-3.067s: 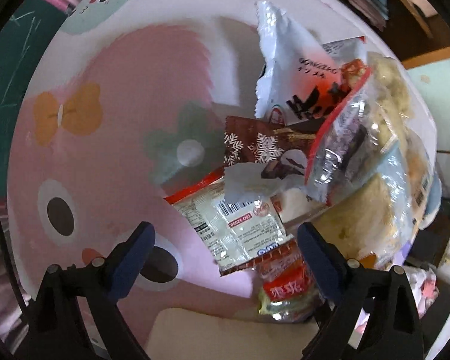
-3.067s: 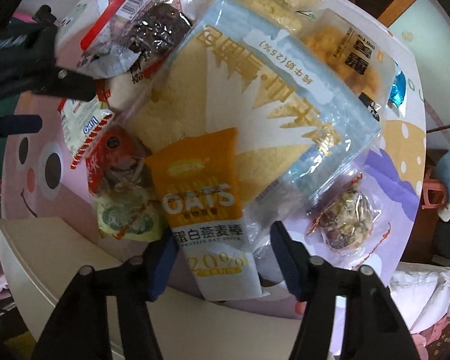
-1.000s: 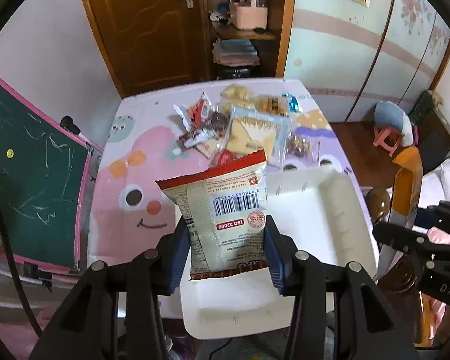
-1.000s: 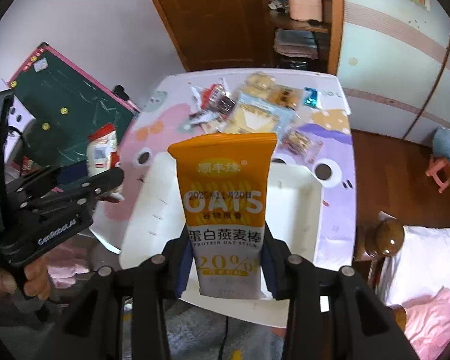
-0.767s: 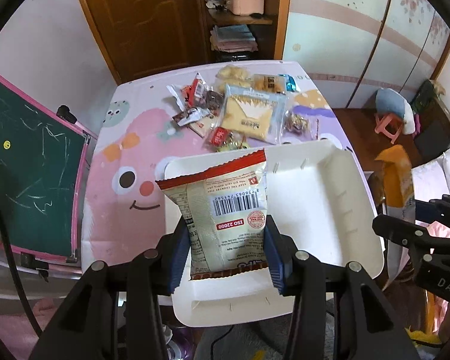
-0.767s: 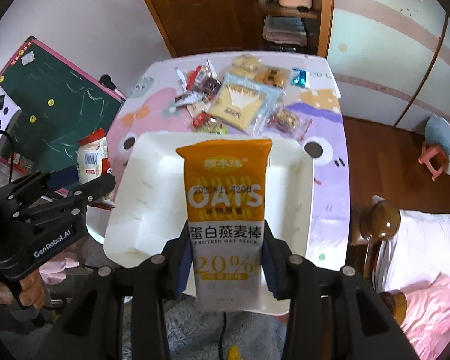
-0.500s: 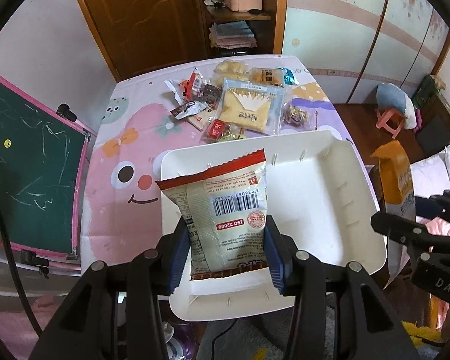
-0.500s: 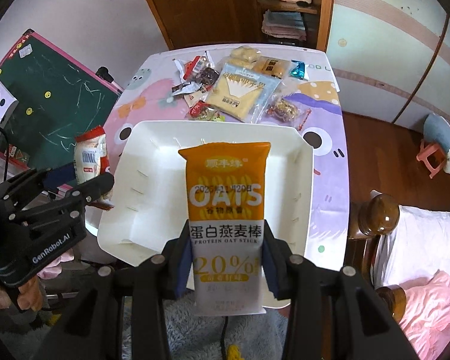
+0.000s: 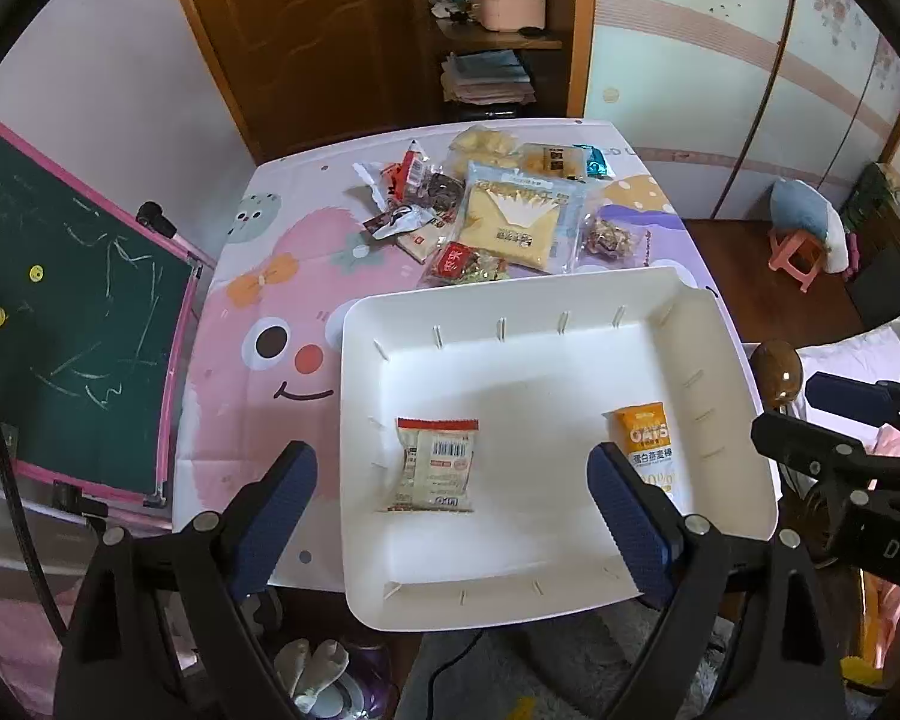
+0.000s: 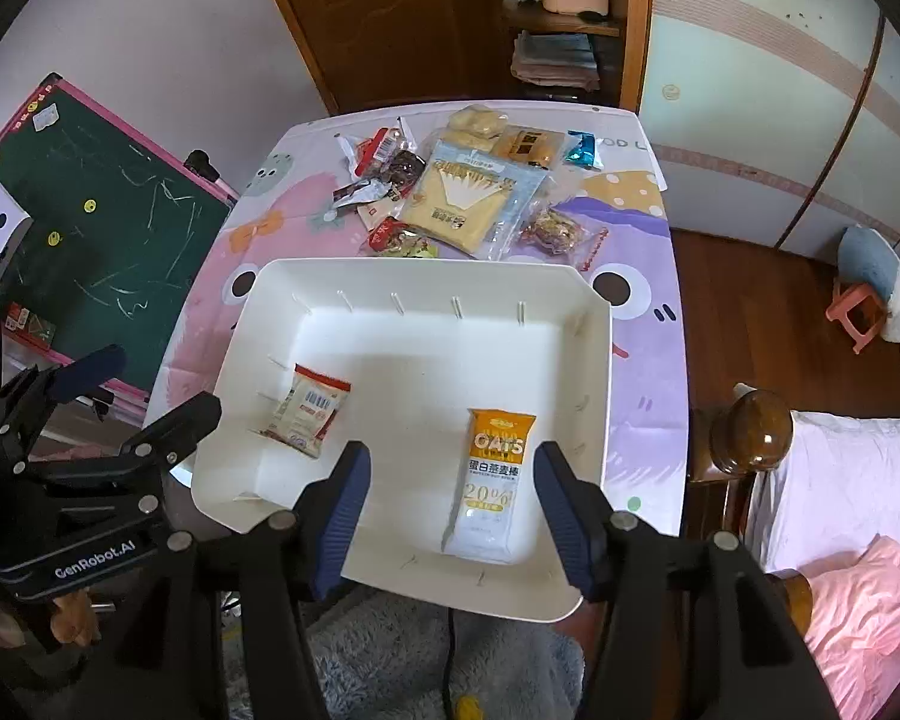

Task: Organize snacks
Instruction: 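Release both snacks into the tray and open both tools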

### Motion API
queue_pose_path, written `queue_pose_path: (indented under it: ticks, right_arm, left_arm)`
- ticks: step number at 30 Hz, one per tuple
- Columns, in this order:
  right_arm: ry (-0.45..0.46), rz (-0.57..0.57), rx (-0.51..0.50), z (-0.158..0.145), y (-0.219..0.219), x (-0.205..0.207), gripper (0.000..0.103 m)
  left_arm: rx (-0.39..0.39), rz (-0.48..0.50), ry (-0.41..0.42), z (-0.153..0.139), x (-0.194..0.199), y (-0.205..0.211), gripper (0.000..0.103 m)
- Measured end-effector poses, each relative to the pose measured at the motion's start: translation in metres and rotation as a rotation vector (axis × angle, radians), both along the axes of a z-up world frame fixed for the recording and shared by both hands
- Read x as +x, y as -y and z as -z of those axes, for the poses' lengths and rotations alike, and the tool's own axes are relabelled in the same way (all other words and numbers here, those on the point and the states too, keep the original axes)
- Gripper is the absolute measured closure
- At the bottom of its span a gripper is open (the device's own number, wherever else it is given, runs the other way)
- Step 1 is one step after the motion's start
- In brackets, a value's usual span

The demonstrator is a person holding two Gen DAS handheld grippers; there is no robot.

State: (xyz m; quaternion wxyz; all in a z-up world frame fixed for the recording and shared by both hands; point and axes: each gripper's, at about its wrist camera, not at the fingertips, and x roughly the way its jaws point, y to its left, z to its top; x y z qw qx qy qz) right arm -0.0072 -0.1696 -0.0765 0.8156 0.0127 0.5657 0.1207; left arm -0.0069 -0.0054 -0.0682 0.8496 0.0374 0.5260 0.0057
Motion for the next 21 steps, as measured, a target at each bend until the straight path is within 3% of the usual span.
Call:
queue_pose_path:
  ticks: [21]
  right_arm:
    - [0.008, -0.021, 0.024, -0.008, 0.001, -0.003, 0.046]
  left_arm:
    - [0.029, -0.03, 0.029, -0.018, -0.009, 0.002, 0.012]
